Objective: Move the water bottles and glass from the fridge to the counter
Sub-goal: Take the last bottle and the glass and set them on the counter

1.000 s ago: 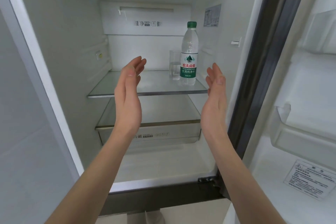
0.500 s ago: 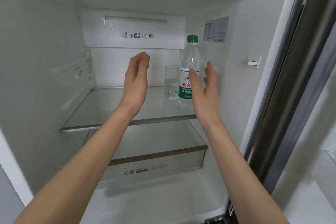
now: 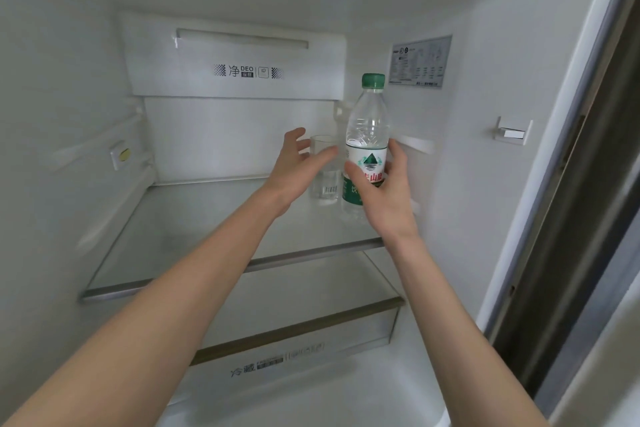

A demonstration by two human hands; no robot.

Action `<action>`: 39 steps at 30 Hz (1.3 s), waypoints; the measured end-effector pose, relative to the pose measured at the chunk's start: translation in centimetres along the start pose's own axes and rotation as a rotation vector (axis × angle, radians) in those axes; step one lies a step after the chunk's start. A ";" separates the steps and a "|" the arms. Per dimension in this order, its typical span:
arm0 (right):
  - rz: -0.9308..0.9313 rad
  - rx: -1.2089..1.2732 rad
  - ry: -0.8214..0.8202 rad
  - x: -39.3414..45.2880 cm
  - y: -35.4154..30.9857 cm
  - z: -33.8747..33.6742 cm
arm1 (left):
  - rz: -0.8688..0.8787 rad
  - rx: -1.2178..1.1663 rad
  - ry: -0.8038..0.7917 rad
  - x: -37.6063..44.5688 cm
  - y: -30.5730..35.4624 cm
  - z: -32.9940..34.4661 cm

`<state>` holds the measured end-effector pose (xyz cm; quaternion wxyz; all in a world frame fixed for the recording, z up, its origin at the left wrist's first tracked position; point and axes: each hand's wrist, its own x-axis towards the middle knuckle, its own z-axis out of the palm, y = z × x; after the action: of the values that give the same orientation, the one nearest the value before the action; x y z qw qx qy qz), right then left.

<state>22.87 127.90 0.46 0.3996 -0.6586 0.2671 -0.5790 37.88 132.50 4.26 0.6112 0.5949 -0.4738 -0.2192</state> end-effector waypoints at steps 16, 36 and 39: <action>-0.065 0.003 0.089 -1.2 -0.7 -0.1 | -0.034 0.125 -0.033 0.7 -2.0 0.2; -0.108 0.102 0.003 -6.7 -3.9 -1.8 | 0.105 -0.095 0.108 -9.3 -0.3 -1.5; -0.018 0.149 0.030 -7.4 -4.3 -2.7 | 0.167 -0.144 0.132 -11.0 1.2 -1.3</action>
<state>18.37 135.67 0.05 0.4382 -0.6208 0.2230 -0.6106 33.62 142.54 2.07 0.6983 0.5211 -0.4634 -0.1615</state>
